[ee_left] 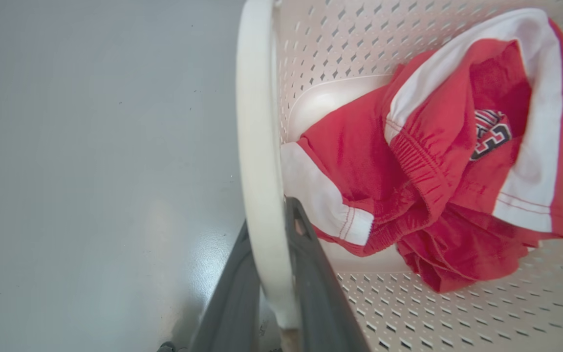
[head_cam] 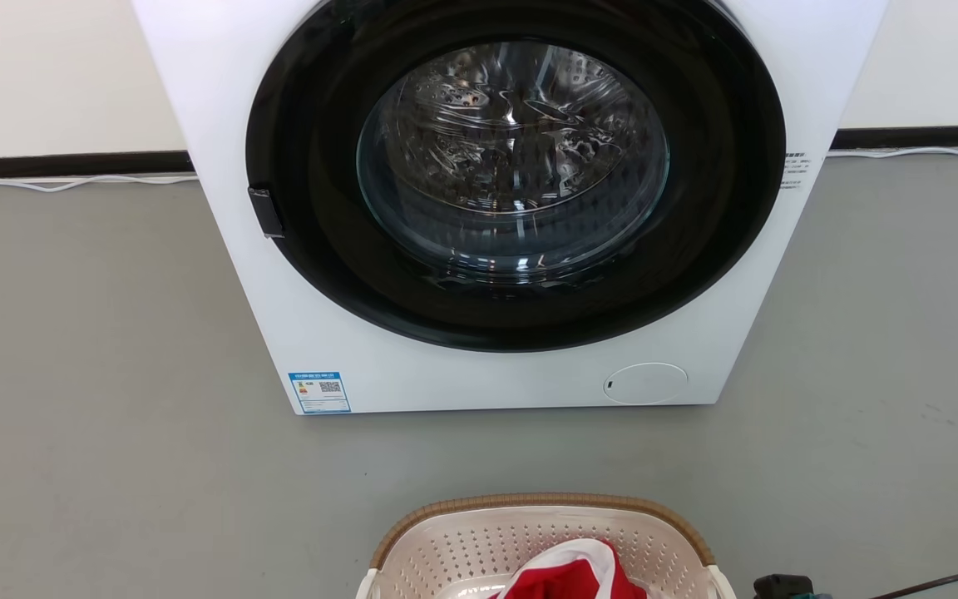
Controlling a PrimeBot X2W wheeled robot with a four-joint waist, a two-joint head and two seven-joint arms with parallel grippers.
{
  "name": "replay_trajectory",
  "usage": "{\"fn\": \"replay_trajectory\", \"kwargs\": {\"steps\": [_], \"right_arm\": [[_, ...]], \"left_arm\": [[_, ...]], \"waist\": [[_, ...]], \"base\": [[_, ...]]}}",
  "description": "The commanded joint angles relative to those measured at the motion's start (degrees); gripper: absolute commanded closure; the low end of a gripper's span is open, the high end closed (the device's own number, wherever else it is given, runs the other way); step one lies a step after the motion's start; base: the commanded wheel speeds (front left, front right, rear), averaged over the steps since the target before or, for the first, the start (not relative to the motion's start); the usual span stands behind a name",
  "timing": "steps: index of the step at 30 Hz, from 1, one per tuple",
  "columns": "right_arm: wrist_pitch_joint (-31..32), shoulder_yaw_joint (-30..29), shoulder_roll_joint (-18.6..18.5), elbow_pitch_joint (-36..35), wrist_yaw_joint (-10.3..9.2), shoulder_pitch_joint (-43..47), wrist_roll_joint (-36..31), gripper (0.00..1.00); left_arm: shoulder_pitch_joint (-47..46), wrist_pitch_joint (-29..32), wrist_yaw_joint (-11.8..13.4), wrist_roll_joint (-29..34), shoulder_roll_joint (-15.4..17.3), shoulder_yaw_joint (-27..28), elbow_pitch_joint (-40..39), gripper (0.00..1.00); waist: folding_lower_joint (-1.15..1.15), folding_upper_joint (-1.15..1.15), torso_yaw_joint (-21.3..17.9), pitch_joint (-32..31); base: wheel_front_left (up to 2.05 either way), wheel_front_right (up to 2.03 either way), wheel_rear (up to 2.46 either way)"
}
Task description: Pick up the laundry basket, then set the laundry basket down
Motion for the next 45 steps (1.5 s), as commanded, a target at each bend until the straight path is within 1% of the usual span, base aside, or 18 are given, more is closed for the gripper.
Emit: {"fn": "replay_trajectory", "kwargs": {"steps": [1,15,33,40,45], "right_arm": [[-0.6,1.6,-1.1,-0.4,0.4,-0.3,0.4,1.0],[-1.1,2.9,-1.1,-0.4,0.4,-0.6,1.8,1.0],[-1.7,3.2,-1.1,-0.4,0.4,-0.6,1.8,1.0],[-1.8,3.3,-1.1,-0.4,0.4,-1.8,1.9,1.0],[-1.7,3.4,-1.1,-0.4,0.4,-4.0,1.9,1.0]], "left_arm": [[-1.3,-1.1,1.4,-0.1,2.7,1.6,0.6,1.0],[-1.7,-1.4,1.1,-0.8,2.7,1.1,1.2,1.0],[-1.7,-1.9,0.9,-2.0,2.6,-0.2,1.4,1.0],[-2.5,-1.8,1.1,-2.5,2.6,-1.0,1.1,1.0],[-4.7,-1.5,1.1,-2.5,2.6,-1.6,1.1,1.0]], "waist": [[0.0,0.0,0.0,-0.1],[0.0,0.0,0.0,0.0],[0.0,0.0,0.2,0.6],[0.0,0.0,0.4,1.7],[0.0,0.0,0.7,4.0]], "base": [[0.0,0.0,0.0],[0.0,0.0,0.0],[0.0,0.0,0.0],[0.0,0.0,0.0],[0.0,0.0,0.0]]}}
